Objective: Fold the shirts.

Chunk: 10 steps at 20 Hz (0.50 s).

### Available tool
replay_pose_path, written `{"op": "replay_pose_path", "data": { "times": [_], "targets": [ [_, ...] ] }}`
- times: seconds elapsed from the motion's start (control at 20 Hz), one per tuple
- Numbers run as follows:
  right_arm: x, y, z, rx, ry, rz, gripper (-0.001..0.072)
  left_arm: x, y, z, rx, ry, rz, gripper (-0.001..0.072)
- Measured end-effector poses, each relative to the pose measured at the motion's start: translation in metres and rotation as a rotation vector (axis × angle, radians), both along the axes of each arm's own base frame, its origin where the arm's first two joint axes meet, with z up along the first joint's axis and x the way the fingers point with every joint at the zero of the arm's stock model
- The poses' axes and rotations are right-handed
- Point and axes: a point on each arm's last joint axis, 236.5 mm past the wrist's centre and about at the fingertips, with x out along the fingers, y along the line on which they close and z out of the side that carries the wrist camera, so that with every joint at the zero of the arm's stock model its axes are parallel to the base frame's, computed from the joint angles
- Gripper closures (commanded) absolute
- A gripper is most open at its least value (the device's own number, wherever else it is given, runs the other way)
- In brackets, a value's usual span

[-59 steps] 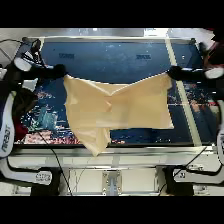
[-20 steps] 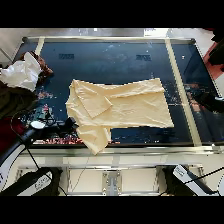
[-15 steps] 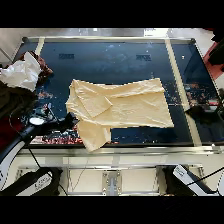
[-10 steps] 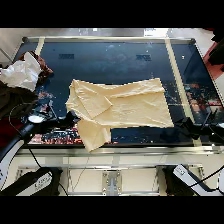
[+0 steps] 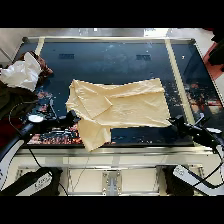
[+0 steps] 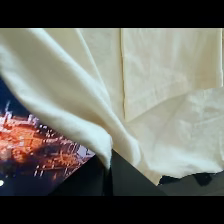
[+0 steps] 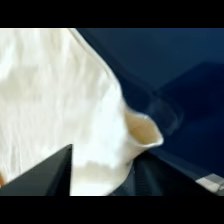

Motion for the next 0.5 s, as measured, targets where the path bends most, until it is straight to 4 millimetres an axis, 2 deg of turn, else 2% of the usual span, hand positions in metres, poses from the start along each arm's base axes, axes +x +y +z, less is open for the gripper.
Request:
{"op": "replay_pose_path", "data": {
  "times": [0.05, 0.1, 0.2, 0.25, 0.35, 0.4, 0.5],
  "targets": [
    [0.006, 0.001, -0.002, -0.005, -0.011, -0.01, 0.0619, 0.0, 0.0, 0.0, 0.0, -0.001, -0.001, 0.0695],
    [0.01, 0.002, -0.003, -0.008, -0.02, -0.014, 0.0673, 0.001, 0.0, 0.001, 0.002, -0.005, -0.003, 0.0695],
    [0.023, 0.006, 0.005, 0.003, -0.07, -0.019, 0.0673, 0.008, 0.001, 0.006, 0.012, -0.033, -0.01, 0.0695],
    [0.032, 0.008, 0.016, 0.017, -0.112, -0.018, 0.0674, 0.015, 0.002, 0.014, 0.017, -0.062, -0.015, 0.0696],
    [0.052, 0.012, 0.05, 0.035, -0.216, 0.006, 0.0674, 0.036, 0.005, 0.041, 0.038, -0.154, -0.023, 0.0696],
    [0.061, 0.014, 0.075, 0.038, -0.282, 0.026, 0.0674, 0.047, 0.006, 0.06, 0.055, -0.212, -0.035, 0.0696],
    [0.073, 0.015, 0.133, 0.026, -0.422, 0.061, 0.0674, 0.063, 0.008, 0.113, 0.091, -0.35, -0.076, 0.0696]
  ]
}}
